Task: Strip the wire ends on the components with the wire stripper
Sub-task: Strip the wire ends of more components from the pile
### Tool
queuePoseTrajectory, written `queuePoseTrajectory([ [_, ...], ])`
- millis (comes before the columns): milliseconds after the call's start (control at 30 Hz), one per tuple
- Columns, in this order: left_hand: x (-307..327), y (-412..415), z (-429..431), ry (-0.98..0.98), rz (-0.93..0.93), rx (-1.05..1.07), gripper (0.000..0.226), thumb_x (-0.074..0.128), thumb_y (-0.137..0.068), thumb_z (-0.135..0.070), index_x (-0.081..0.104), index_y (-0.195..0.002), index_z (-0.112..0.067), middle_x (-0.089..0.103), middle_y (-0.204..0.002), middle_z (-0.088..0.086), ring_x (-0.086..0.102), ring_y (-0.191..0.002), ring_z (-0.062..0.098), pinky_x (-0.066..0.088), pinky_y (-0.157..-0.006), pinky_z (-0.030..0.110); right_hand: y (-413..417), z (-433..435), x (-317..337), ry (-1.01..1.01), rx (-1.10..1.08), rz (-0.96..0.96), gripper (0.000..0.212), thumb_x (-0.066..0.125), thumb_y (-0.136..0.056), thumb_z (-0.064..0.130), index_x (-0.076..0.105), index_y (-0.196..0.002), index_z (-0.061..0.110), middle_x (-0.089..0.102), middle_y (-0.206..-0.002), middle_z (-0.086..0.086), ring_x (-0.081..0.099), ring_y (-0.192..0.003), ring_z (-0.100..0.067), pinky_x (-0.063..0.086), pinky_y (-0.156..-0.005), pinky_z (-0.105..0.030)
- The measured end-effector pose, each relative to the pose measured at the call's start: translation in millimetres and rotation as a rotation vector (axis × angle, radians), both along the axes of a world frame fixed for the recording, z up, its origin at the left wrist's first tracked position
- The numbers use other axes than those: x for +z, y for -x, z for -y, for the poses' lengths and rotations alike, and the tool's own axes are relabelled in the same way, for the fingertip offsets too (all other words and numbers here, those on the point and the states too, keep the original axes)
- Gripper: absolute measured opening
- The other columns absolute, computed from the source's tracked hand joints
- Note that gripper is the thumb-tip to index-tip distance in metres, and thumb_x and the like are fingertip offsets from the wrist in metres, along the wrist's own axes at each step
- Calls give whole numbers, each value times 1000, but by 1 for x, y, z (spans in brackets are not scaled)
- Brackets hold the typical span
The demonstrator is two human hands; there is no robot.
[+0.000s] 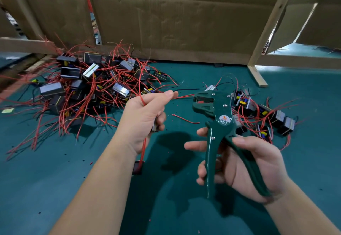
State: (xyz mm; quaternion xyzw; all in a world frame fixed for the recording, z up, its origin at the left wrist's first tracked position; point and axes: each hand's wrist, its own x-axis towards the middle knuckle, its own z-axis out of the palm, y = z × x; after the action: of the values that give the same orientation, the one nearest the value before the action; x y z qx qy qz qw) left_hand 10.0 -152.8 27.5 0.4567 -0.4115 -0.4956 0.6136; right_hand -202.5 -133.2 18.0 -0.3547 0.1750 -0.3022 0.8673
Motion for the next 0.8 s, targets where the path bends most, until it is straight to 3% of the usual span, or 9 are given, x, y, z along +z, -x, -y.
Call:
queuePoseTrajectory([
  [67, 1, 1, -1, 25, 25, -7, 19, 70, -67, -38, 71, -57, -21, 41, -62, 4, 34, -40, 6, 32, -41, 17, -1, -1, 0, 2, 18, -9, 64, 78, -64, 25, 59, -121, 1, 55, -123, -35, 64, -78, -43, 51, -76, -56],
  [200, 1, 1, -2, 21, 18, 1, 23, 71, -61, -37, 78, -75, -19, 38, -43, -11, 34, -40, 5, 32, -41, 16, -3, -3, 0, 14, 14, 3, 62, 77, -66, 23, 59, -121, 1, 62, -108, -31, 63, -78, -44, 50, -75, -56],
  [333, 0, 2, -2, 23, 38, -5, 10, 70, -75, -24, 78, -74, -17, 40, -42, -12, 34, -40, 5, 32, -40, 16, -4, -3, 0, 14, 25, 72, 55, 73, -74, 19, 57, -123, 0, 63, -99, -28, 63, -80, -42, 51, -77, -55],
  [400, -1, 2, -1, 21, 48, 0, 14, 66, -82, -17, 77, -74, -17, 40, -42, -11, 34, -40, 6, 32, -41, 15, -3, -3, 1, 14, 32, 78, 50, 71, -76, 19, 58, -120, 1, 62, -96, -26, 63, -80, -42, 51, -76, -54],
  [633, 0, 3, -1, 25, 19, 17, 10, 70, -73, -23, 77, -72, -16, 42, -43, -12, 35, -39, 6, 33, -40, 15, -2, -5, -1, 52, 6, 13, 41, 74, -77, 27, 64, -110, 5, 62, -88, -21, 64, -73, -38, 54, -71, -51],
  [800, -2, 2, 0, 28, 33, 45, 21, 63, -85, -12, 77, -70, -18, 44, -42, -12, 36, -39, 4, 32, -40, 15, -2, -5, 0, 58, -6, 20, 46, 76, -74, 27, 63, -112, 4, 62, -90, -22, 64, -74, -39, 53, -72, -51],
])
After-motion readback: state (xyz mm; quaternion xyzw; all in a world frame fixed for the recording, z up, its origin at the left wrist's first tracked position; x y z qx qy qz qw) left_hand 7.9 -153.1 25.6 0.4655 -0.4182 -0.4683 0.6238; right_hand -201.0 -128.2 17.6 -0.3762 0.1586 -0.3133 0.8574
